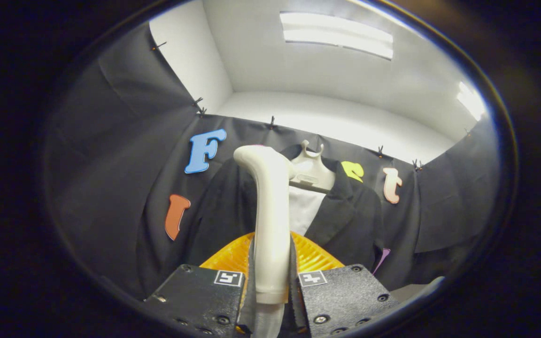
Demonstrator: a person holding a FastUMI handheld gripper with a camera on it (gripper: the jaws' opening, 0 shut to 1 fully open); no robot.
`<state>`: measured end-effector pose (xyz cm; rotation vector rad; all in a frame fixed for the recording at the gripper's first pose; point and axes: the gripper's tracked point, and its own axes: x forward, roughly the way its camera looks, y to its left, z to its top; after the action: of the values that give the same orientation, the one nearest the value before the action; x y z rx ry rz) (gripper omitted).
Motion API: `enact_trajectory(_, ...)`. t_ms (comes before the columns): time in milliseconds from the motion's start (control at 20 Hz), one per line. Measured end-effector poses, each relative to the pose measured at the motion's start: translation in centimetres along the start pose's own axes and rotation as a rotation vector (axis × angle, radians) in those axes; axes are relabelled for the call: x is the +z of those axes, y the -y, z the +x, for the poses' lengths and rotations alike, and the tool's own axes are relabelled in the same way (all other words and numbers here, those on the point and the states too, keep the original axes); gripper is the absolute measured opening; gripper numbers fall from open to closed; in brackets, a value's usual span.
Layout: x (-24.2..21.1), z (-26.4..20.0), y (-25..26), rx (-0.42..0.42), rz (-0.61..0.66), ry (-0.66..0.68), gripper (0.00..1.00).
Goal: Iron the clothes twice with a garment steamer, once on the left side and once on the right side.
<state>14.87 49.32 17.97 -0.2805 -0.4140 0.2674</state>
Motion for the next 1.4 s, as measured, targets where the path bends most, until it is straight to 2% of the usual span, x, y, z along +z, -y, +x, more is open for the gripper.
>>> enact_trajectory(500, -3.2, -2.8, 0.4, 0.017, -0.036, -0.047, 0.3)
enact_trajectory(1050, -6.0, -7.3, 0.8, 0.026, -0.021, -0.133, 0.3)
enact_trajectory(1400, -9.6, -11.0, 0.2, 0.05, -0.046, -0.209, 0.3)
